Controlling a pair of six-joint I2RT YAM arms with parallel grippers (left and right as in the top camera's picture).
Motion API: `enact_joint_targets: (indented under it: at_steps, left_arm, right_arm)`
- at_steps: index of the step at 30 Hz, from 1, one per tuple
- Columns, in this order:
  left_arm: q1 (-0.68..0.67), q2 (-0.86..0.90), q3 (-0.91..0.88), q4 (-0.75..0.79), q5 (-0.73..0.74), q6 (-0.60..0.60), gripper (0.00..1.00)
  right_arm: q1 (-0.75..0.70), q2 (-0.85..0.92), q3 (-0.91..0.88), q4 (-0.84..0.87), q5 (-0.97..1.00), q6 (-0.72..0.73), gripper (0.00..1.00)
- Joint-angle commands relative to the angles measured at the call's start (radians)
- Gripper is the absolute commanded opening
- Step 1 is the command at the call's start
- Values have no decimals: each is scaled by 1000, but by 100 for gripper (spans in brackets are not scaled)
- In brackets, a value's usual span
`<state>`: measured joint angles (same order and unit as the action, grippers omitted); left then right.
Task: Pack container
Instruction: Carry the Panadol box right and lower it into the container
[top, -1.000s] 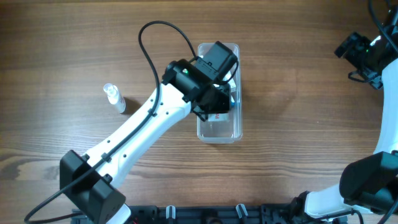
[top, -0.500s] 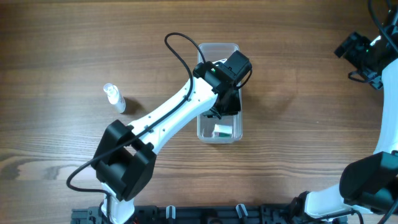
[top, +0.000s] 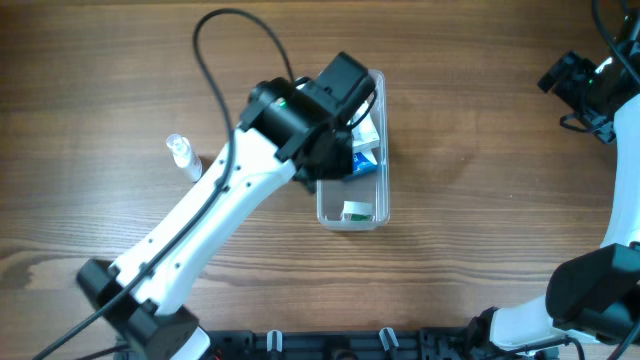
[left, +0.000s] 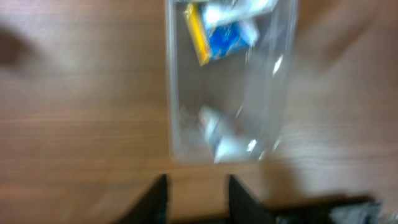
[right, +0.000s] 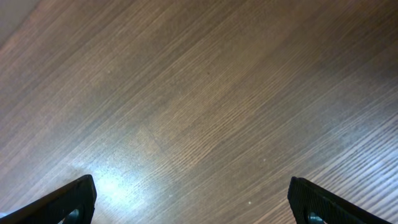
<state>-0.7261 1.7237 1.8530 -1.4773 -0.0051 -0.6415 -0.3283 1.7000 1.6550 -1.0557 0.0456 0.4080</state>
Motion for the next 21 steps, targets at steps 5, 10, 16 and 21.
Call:
enact_joint_targets:
  at_steps: [5,10,16,21]
  left_arm:
    - [-109,-2,-91,-84,77,-37,4]
    - [-158,27,-187,31,126,-74,4]
    - [-158,84,-236,91,143,-74,4]
    - [-158,171,-237,109,148,-74,4]
  right_arm:
    - [2,11,-5,1,10,14,100]
    - [2,11,-5,1,10,13,100]
    - [2,11,-5,1,10,14,100]
    - [2,11,-5,1,10,14,100]
